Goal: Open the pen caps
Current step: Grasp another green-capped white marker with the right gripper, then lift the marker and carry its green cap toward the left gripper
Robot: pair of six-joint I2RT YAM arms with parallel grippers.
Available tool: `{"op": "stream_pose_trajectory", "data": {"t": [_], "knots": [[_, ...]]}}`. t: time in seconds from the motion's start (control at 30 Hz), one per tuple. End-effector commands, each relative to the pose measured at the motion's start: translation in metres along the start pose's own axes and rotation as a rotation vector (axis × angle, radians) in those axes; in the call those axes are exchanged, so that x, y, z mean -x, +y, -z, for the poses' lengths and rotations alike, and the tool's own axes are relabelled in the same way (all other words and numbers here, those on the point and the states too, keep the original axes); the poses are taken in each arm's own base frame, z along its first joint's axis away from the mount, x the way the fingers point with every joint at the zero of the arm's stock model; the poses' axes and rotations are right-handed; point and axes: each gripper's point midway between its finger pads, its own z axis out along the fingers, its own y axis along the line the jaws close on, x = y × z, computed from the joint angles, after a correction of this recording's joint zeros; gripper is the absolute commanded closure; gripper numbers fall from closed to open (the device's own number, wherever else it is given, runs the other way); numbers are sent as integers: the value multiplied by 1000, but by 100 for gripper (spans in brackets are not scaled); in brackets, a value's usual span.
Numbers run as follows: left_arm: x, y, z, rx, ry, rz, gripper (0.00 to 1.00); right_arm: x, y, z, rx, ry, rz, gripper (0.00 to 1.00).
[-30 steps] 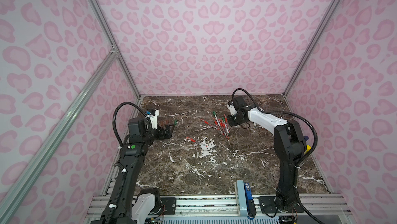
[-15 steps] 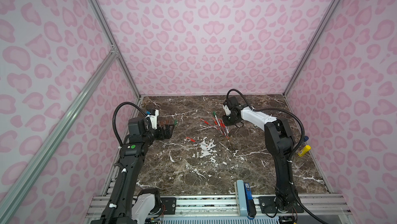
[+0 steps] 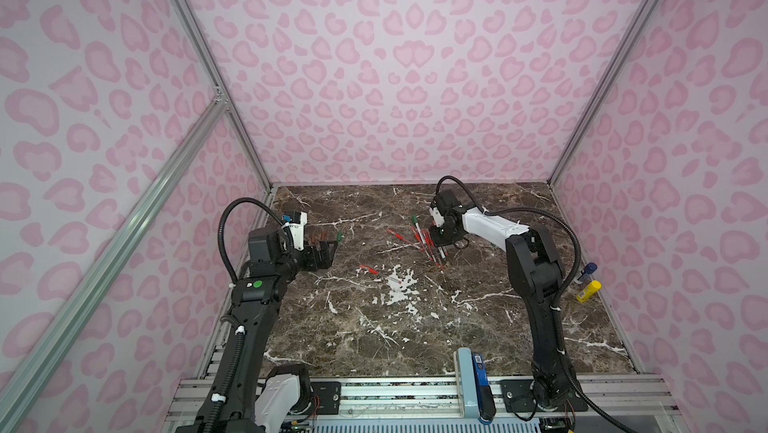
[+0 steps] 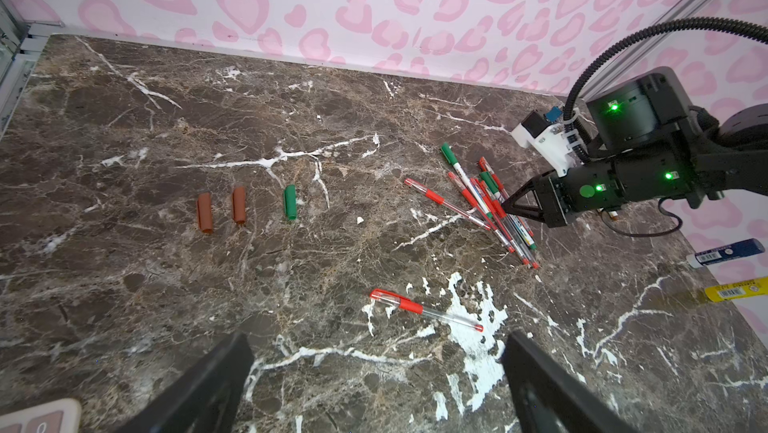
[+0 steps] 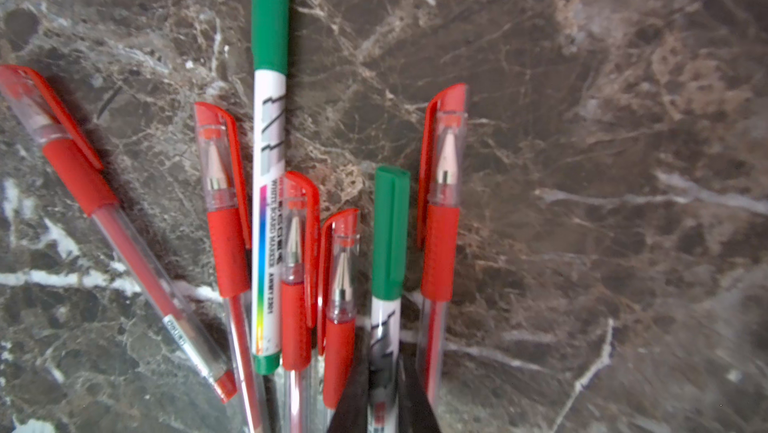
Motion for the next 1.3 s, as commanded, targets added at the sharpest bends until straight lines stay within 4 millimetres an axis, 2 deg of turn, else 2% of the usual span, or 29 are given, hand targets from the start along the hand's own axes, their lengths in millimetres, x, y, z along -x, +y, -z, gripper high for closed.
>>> {"op": "stream_pose_trajectory", "data": {"t": [0.0, 0.23, 0.37, 0.63, 0.8, 1.0, 1.13, 1.27], "knots": [[6, 0, 0, 2, -20, -19, 2, -18, -9, -7, -45, 60, 4, 85], [7, 1, 1, 5, -22, -12, 2, -31, -7, -11, -38, 70, -3, 87], [7, -2, 1, -14, -30, -13, 2, -27, -5, -1, -32, 33, 1, 93], [9, -9, 1, -58, -32, -7, 2, -9, 4, 52, 13, -77, -17, 94], [13, -17, 2, -100, -35, 11, 2, -17, 22, 82, 119, -142, -47, 94], [11, -33, 0, -206, -26, 48, 2, -22, 66, 122, 282, -274, -63, 95], [5, -39, -1, -259, -21, 58, 0, -25, 103, 145, 422, -374, -73, 96], [8, -55, 3, -347, -22, 70, 2, -30, 145, 171, 605, -473, -83, 98]]}}
